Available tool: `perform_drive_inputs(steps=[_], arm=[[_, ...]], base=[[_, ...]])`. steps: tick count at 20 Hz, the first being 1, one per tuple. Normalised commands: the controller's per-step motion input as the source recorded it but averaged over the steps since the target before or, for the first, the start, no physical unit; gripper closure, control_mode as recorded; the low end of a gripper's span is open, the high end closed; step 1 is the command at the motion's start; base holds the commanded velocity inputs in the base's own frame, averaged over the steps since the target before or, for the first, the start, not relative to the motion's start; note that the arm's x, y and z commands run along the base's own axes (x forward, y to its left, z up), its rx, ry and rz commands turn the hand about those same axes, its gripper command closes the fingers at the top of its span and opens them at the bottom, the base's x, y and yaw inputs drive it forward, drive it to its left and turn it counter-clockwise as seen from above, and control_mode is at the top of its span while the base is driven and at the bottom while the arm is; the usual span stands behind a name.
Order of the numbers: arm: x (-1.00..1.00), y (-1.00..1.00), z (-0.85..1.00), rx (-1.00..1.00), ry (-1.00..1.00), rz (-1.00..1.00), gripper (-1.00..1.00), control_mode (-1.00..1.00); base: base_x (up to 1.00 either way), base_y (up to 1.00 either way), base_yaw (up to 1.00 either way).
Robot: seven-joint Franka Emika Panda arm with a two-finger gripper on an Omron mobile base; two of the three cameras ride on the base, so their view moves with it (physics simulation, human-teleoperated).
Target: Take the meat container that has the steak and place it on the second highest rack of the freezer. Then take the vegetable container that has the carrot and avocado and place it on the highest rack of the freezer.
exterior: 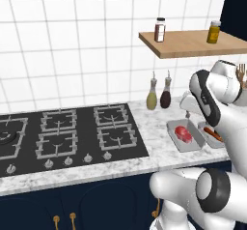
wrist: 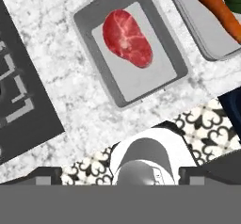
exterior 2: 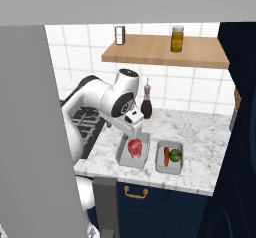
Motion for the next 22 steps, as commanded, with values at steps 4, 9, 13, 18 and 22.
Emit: perform_drive_inputs(steps=[4,9,13,18,22], arm=[[-0.02,-0.51,-0.81,0.01,0.09,-0.34,-1.0,-1.0],[-0.04,-0.36,-0.8,0.0,0.0,-0.33,-1.0,-1.0],[0.0,-0.05,-0.57,0.0,0.0,-0.28,-1.0,-1.0],[0.15,0.0,-0.46,0.0,0.0,-0.1,-1.0,-1.0],[0.43,0.0,-0.34,0.0,0.0,-0.02,-1.0,-1.0]], base=[[0.0,0.0,0.0],[0.0,0.0,0.0],[0.0,0.0,0.0],[0.0,0.0,0.0],[0.0,0.0,0.0]])
